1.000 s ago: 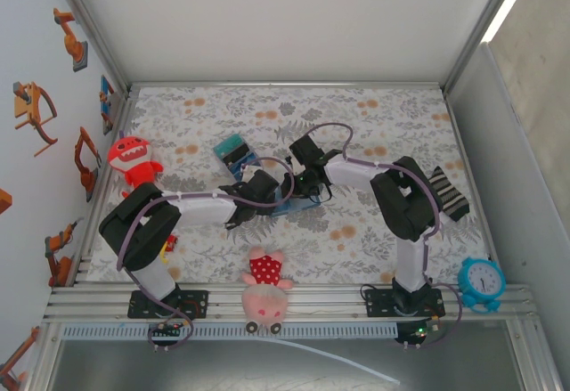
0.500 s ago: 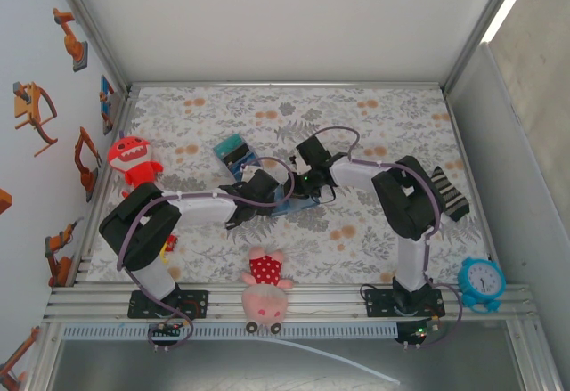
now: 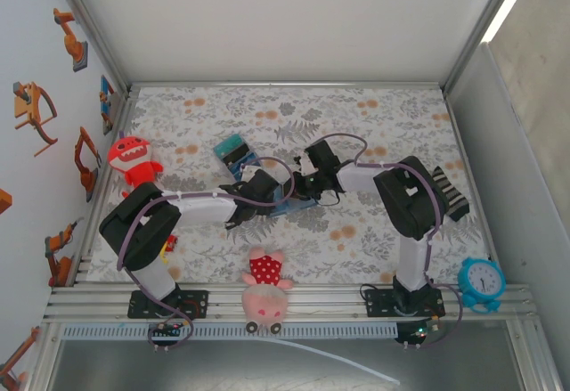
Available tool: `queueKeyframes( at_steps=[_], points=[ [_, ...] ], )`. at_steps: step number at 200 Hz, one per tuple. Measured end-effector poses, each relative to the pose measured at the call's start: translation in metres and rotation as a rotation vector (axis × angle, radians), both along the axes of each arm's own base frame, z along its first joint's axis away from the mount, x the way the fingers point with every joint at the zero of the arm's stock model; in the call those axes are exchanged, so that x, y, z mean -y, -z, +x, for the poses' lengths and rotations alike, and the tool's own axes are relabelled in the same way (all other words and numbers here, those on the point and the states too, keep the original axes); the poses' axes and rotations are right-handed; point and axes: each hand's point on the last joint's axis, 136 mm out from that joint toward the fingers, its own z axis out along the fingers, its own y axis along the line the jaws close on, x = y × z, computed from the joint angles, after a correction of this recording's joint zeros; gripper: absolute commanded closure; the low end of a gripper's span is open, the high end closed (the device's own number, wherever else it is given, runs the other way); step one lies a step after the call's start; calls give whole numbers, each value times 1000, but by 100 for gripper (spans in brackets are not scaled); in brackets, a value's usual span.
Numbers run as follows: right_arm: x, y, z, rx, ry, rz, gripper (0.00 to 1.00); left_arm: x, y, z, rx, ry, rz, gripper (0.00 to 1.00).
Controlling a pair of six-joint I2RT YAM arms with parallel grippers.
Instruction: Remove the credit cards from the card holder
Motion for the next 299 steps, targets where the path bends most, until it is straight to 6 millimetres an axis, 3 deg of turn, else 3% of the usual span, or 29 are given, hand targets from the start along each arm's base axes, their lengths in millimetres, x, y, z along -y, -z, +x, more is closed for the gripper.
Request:
queueKeyframes(
  at_steps=[29, 77, 172, 234, 299],
  points=[
    [-2, -1, -1, -4, -1, 27, 88, -2, 0, 0, 2, -4, 9, 3],
    [0, -2, -1, -13, 7, 51, 100, -3, -1, 0, 3, -6, 16, 3],
    [10, -14, 1, 21, 23, 64, 100, -3, -1, 0, 4, -6, 16, 3],
    [28, -8, 4, 32, 40, -9, 100, -3, -1, 0, 4, -5, 16, 3],
    [33, -7, 5, 36, 42, -27, 100, -1, -3, 0, 2, 10, 22, 3]
  ],
)
